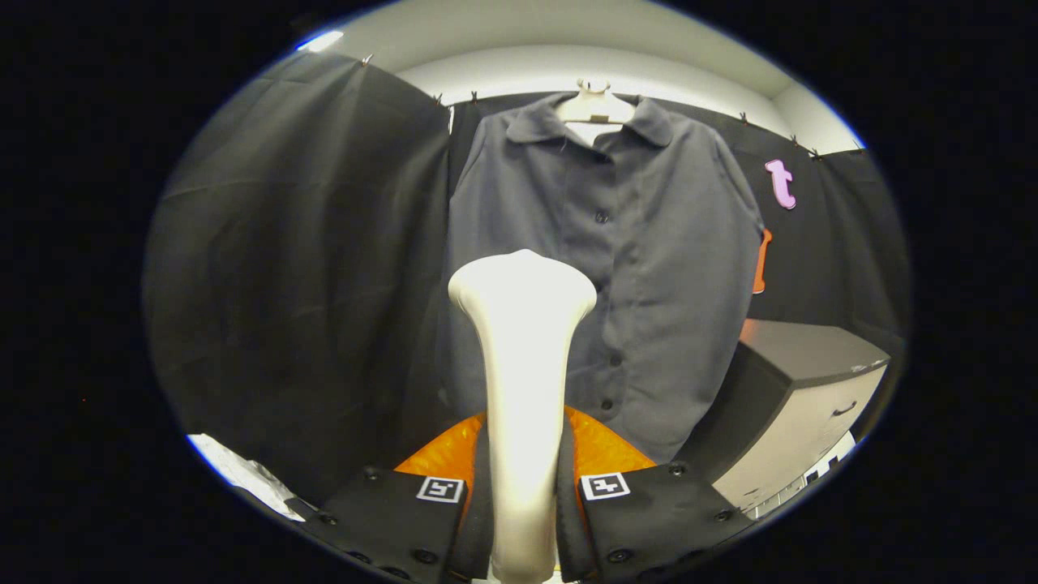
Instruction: Iron the clothes twice with a garment steamer, once on the left side and once on the right side.
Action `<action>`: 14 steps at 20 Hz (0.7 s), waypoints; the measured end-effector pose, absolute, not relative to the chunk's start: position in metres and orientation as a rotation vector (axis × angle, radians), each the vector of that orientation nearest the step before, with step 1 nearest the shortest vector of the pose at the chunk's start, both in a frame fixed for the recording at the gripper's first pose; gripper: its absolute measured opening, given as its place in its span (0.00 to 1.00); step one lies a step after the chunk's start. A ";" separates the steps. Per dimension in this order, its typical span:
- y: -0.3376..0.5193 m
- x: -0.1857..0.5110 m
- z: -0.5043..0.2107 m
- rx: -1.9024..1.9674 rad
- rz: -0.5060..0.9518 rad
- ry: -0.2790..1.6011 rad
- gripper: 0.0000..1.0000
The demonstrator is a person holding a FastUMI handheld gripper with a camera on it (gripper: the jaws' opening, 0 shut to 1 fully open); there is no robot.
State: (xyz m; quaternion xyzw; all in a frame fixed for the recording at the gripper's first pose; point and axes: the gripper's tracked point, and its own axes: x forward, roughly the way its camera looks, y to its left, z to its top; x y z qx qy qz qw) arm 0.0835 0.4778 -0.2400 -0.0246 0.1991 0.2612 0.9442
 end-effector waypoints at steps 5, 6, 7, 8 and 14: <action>0.434 0.088 -0.165 0.050 0.532 0.307 0.39; 0.422 0.089 -0.152 0.057 0.526 0.290 0.39; 0.410 0.092 -0.141 0.054 0.517 0.277 0.39; 0.398 0.093 -0.130 0.053 0.509 0.265 0.39; 0.324 0.093 -0.084 0.008 0.456 0.171 0.38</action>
